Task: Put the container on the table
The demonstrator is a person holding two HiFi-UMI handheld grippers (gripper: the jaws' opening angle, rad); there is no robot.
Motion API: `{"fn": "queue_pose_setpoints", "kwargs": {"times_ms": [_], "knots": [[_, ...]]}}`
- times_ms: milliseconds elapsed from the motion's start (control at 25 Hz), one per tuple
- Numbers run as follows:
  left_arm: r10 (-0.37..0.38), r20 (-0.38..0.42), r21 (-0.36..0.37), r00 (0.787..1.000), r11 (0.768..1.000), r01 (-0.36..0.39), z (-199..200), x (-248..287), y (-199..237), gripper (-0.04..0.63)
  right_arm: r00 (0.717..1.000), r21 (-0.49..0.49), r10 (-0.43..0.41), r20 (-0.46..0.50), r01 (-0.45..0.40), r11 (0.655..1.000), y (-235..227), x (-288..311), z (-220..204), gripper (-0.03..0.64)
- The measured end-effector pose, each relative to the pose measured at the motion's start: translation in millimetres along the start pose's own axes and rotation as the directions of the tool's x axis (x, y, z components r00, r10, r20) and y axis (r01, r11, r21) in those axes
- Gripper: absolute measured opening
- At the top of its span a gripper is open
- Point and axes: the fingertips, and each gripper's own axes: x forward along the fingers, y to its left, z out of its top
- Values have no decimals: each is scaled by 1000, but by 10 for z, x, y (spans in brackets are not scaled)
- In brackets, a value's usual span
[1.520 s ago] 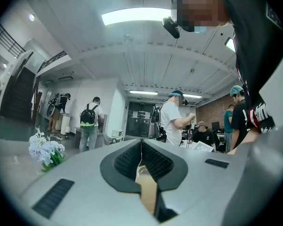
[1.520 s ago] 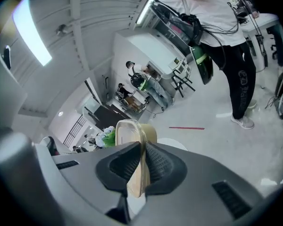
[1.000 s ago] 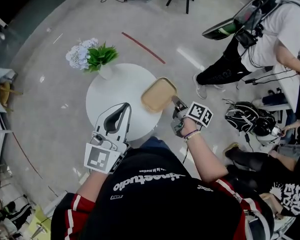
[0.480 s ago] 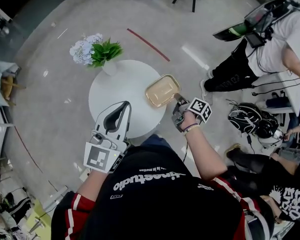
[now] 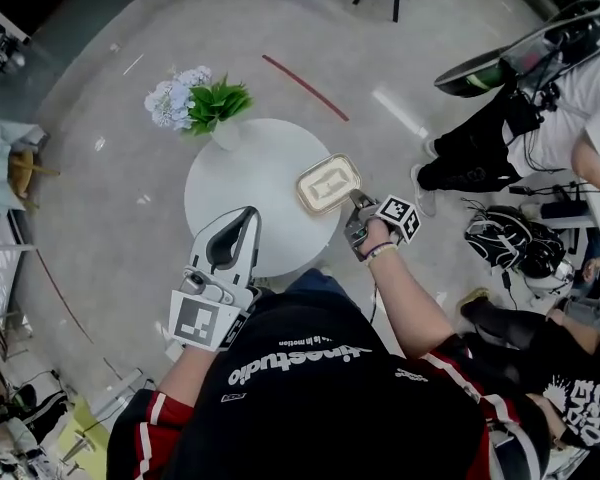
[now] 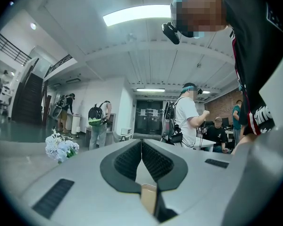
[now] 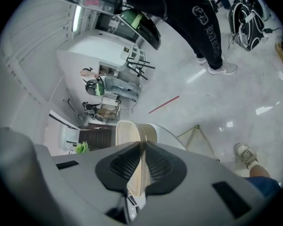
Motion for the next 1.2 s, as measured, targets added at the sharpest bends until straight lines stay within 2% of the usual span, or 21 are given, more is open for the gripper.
{"fn": "queue_pose_setpoints", "kwargs": {"times_ms": [240,400,1200], "knots": [[20,2,-13,1000,1000,-20,18,15,37,23,1000,40,-28,-2,28,999,-137,127,-22,51],[20,-19,5,1000,1000,-20,-40,-12,57,23,999,58,-39,-5,39,998,-208,213,-40,51],[79,-30,52,996,996,-77,8,-187,119,23,995,127,-99,5,98,987,-504,454,-127,51]]}}
